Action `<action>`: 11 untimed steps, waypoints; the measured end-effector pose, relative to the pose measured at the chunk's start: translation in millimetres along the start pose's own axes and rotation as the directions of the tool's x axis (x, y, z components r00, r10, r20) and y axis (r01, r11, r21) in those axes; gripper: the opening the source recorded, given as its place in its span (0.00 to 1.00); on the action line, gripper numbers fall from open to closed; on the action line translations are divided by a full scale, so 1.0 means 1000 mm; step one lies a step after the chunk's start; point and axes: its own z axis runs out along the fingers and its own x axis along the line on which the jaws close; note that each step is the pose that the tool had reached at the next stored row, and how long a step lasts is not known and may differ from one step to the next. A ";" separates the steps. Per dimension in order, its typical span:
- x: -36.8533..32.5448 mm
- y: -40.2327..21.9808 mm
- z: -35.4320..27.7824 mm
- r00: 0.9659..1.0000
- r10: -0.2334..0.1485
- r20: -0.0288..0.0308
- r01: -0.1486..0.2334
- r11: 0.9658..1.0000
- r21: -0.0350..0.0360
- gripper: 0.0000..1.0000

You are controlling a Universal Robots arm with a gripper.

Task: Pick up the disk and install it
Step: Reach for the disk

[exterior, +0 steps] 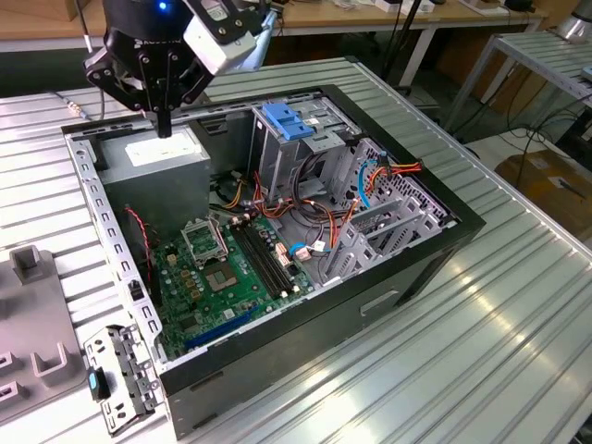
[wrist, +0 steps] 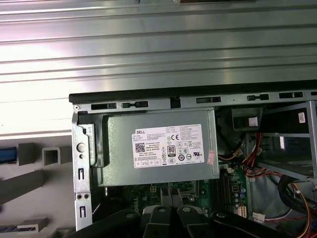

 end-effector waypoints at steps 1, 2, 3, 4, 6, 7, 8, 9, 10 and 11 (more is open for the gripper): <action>0.0007 -0.0001 0.0001 1.000 0.000 0.000 0.000 1.000 0.000 0.11; 0.0017 -0.0001 0.0000 1.000 0.000 0.000 0.000 1.000 0.000 0.11; 0.0026 -0.0002 0.0000 1.000 0.000 0.000 0.000 1.000 0.000 0.11; 0.0035 -0.0003 0.0000 1.000 0.000 -0.001 0.000 1.000 0.000 0.11; 0.0056 -0.0004 0.0000 1.000 0.000 -0.001 0.000 1.000 0.000 0.11; 0.0063 -0.0005 0.0000 1.000 0.000 -0.001 0.000 1.000 0.000 0.11; 0.0071 -0.0005 0.0000 1.000 0.000 -0.001 0.000 1.000 0.000 0.11; 0.0078 -0.0006 0.0000 1.000 0.000 -0.002 0.000 1.000 0.000 0.11; 0.0086 -0.0007 0.0000 1.000 0.000 -0.002 0.000 1.000 0.000 0.11; 0.0094 -0.0007 0.0000 1.000 0.000 -0.002 0.000 1.000 0.000 0.11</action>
